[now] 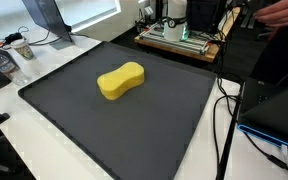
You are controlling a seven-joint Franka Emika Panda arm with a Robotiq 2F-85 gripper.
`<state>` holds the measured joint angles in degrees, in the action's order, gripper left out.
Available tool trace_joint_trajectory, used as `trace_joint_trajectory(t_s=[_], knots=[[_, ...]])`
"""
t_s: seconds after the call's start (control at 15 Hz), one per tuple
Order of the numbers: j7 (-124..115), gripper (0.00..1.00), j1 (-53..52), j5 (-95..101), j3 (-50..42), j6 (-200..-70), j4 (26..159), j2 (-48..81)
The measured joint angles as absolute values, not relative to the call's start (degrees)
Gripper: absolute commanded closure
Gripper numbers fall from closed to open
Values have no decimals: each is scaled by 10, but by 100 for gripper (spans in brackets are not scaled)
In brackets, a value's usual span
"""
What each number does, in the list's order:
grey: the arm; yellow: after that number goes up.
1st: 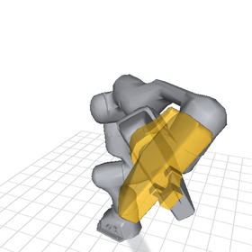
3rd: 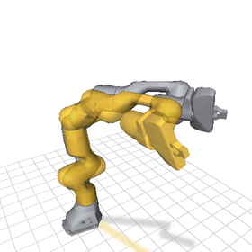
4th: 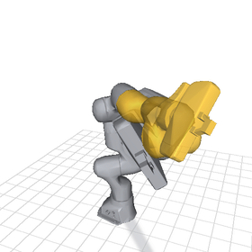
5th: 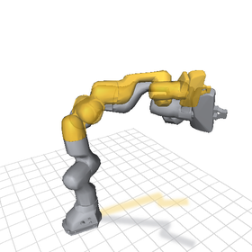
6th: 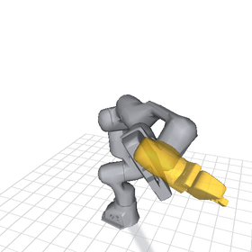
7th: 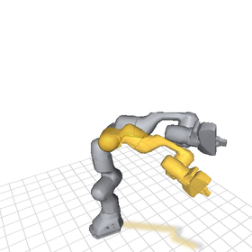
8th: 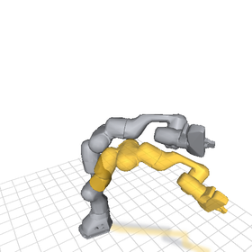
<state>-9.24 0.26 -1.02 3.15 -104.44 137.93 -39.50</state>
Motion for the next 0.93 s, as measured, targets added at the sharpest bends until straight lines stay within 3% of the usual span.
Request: trace_joint_trajectory(t_s=[0.67, 0.8, 0.93], knots=[[-17, 0, -77, -69, 41, -996, 1380, -454], [10, 27, -77, -72, 27, -984, 1381, -457], [36, 41, -77, -74, 10, -977, 1382, -457]])
